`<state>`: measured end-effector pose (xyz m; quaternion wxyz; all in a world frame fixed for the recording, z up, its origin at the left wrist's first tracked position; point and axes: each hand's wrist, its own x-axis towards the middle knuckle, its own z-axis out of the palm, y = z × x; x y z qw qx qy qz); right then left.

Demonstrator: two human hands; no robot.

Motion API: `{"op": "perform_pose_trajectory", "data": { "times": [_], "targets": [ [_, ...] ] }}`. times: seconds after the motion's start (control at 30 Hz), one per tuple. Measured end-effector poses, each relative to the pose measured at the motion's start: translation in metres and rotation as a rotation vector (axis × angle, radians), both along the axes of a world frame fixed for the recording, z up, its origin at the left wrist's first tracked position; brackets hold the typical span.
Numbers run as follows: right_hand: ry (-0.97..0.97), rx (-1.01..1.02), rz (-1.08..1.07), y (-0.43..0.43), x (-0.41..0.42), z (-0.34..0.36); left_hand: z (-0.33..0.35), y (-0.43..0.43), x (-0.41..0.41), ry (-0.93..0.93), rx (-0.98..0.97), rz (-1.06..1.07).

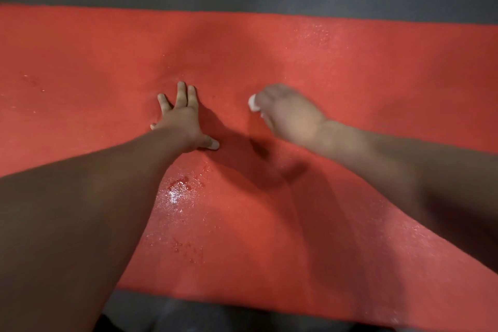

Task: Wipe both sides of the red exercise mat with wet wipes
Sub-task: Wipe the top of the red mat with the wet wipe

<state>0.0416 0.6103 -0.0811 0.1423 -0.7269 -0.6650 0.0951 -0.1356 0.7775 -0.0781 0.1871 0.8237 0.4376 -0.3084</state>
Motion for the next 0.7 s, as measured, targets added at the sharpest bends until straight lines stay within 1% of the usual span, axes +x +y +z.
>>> {"op": "perform_pose_trajectory", "data": {
  "times": [0.1, 0.17, 0.2, 0.27, 0.33, 0.4, 0.43, 0.47, 0.53, 0.63, 0.7],
  "targets": [
    [0.09, -0.071, 0.289, -0.039, -0.037, 0.006, 0.0, -0.001, 0.0, 0.0, 0.016, -0.008],
    [0.049, -0.08, 0.352, -0.047, -0.027, 0.007, 0.002, -0.001, -0.001, -0.001, 0.014, -0.003],
    [0.023, -0.058, 0.327, -0.045, -0.016, 0.007, 0.004, -0.002, -0.002, -0.003, 0.018, -0.003],
    [0.003, -0.026, 0.17, -0.032, 0.012, 0.002, 0.01, -0.007, -0.004, -0.019, 0.031, -0.006],
    [-0.012, -0.004, -0.074, -0.021, 0.04, 0.004, 0.019, -0.02, -0.006, -0.03, 0.037, -0.033],
    [-0.002, -0.051, -0.343, -0.014, 0.056, 0.006, 0.027, -0.037, -0.011, -0.017, 0.008, -0.066],
    [0.007, -0.087, -0.427, -0.012, 0.055, 0.007, 0.028, -0.046, -0.015, -0.003, -0.021, -0.068],
    [0.014, -0.097, -0.454, -0.011, 0.05, 0.008, 0.028, -0.053, -0.021, 0.015, -0.052, -0.061],
    [0.033, -0.058, -0.37, -0.017, 0.029, 0.006, 0.023, -0.061, -0.031, 0.04, -0.096, -0.056],
    [0.075, -0.034, -0.073, -0.05, -0.016, -0.004, 0.015, -0.065, -0.031, 0.073, -0.102, -0.072],
    [0.042, -0.067, 0.161, -0.075, -0.039, -0.001, 0.014, -0.067, -0.026, 0.097, -0.089, -0.073]
  ]
}}
